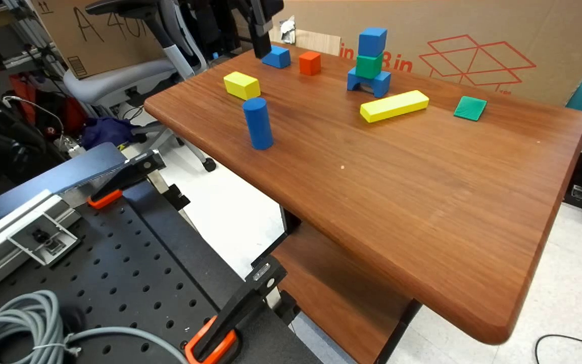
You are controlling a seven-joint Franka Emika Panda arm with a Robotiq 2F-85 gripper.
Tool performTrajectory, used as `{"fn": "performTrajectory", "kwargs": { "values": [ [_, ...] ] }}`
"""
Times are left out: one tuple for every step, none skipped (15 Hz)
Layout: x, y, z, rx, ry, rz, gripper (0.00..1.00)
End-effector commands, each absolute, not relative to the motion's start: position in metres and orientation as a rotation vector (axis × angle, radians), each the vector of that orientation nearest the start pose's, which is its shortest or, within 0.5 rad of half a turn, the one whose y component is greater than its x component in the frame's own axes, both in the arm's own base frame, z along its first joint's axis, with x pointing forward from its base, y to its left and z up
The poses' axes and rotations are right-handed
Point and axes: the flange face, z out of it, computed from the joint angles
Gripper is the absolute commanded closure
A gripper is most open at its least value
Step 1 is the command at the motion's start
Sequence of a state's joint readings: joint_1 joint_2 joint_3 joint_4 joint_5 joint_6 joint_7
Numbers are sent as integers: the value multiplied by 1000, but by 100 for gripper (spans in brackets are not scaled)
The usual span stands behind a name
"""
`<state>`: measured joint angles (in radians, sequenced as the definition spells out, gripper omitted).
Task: Put the orange block on the stack of blocks
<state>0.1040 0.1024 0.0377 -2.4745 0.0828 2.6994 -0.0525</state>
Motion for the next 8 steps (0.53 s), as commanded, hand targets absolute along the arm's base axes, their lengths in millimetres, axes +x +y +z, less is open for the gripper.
{"fn": "performTrajectory", "kwargs": {
  "values": [
    [526,73,242,-3096,-175,-181,0],
    [534,73,239,-3096,-168,-180,0],
    [543,74,238,-3096,-159,-187,0],
    [550,75,236,-3095,-153,-190,0],
    [558,77,233,-3099,-153,-194,0],
    [564,79,231,-3102,-155,-202,0],
    [570,81,229,-3105,-161,-208,0],
    [575,84,227,-3110,-163,-217,0]
  ]
}}
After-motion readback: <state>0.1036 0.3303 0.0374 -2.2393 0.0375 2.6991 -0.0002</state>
